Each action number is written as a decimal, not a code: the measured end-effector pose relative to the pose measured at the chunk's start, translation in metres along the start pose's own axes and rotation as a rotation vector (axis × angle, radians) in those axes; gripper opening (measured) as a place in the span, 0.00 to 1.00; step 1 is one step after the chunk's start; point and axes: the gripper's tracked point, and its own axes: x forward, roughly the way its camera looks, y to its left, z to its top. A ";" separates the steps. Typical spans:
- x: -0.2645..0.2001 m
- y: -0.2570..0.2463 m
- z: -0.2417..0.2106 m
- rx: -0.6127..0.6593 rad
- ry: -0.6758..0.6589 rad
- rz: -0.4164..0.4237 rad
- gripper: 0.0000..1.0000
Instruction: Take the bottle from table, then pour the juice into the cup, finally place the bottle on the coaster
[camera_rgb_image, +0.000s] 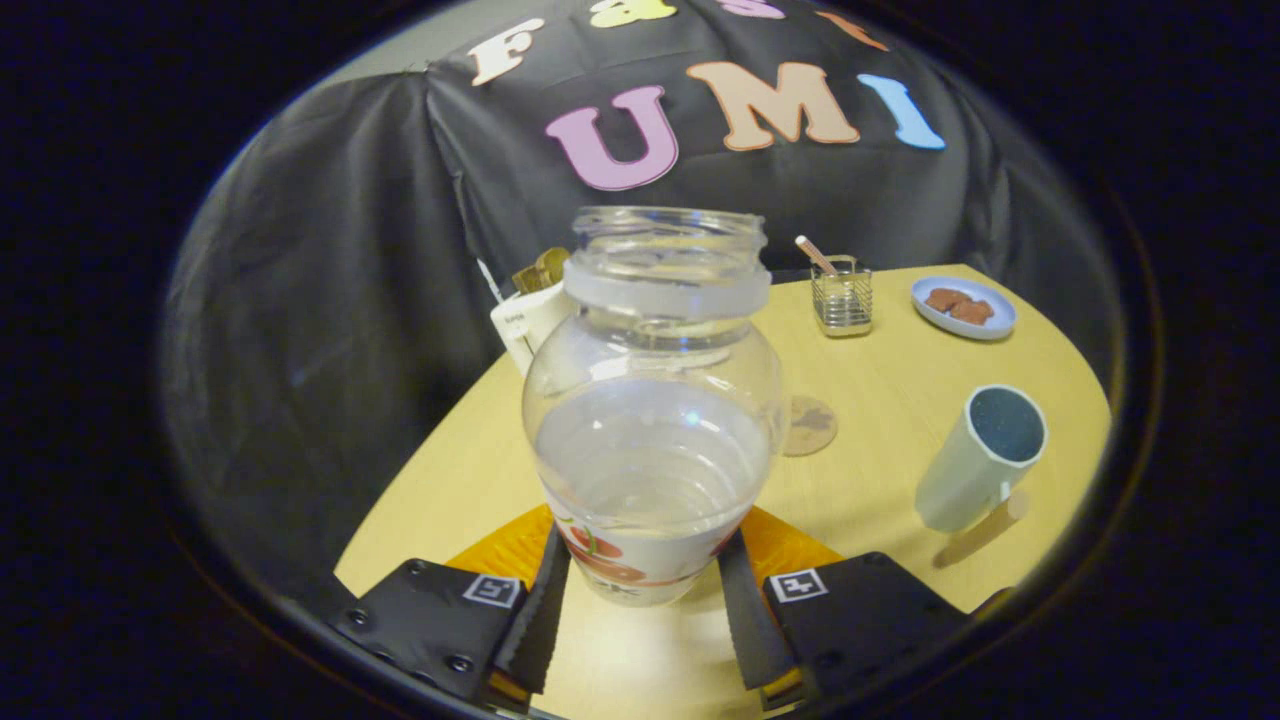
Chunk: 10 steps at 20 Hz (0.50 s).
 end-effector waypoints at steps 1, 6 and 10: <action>-0.001 0.002 0.005 0.033 -0.011 0.009 0.75; -0.008 0.006 0.040 0.268 -0.082 0.099 0.75; -0.009 -0.004 0.060 0.455 -0.131 0.152 0.75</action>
